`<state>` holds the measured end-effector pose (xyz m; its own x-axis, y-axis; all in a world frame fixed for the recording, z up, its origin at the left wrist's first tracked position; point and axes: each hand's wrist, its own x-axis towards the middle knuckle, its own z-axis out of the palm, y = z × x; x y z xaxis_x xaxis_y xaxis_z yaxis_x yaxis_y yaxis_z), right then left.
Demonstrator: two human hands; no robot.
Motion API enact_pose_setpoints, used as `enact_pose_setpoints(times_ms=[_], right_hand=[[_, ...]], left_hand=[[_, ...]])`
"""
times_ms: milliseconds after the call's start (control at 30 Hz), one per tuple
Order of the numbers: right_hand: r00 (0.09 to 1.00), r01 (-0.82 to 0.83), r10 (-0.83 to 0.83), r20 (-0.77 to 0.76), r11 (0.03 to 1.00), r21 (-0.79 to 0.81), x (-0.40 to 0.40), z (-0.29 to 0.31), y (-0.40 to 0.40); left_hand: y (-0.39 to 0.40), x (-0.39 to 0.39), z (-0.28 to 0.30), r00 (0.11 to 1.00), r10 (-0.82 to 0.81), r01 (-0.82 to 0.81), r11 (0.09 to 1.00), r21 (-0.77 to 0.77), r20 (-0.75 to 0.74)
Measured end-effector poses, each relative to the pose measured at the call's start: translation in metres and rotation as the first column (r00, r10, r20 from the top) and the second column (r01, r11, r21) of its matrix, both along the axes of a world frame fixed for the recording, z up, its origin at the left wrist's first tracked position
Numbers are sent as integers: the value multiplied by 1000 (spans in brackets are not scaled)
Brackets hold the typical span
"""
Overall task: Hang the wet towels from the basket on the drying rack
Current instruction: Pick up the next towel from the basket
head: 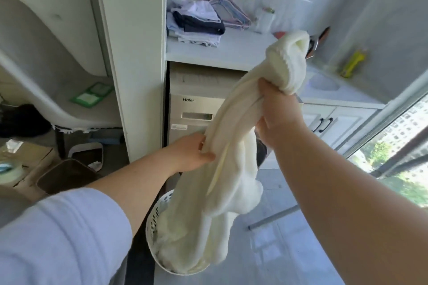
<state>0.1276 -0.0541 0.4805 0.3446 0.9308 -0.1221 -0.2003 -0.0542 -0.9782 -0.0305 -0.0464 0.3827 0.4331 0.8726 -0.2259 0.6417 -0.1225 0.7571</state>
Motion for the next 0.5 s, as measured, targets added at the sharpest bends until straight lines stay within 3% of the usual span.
enact_pose_setpoints(times_ms=[100, 167, 267, 333, 400, 500], right_hand=[[997, 69, -71, 25, 996, 64, 9, 28, -5], [994, 106, -107, 2, 988, 109, 15, 46, -8], [995, 101, -95, -42, 981, 167, 16, 69, -14], [994, 112, -111, -19, 978, 174, 15, 78, -17], [989, 115, -130, 75, 977, 178, 15, 84, -19], [944, 120, -164, 287, 979, 166, 19, 87, -23]], left_hand=[[0, 11, 15, 991, 0, 19, 990, 139, -135], [-2, 18, 28, 1000, 16, -18, 994, 112, 13], [-18, 35, 57, 942, 40, -76, 992, 96, 332], [-23, 49, 68, 956, -28, -50, 965, 258, 292], [-17, 53, 73, 982, 10, -80, 926, 369, 190], [-4, 47, 78, 979, 92, -152, 927, 342, 184]])
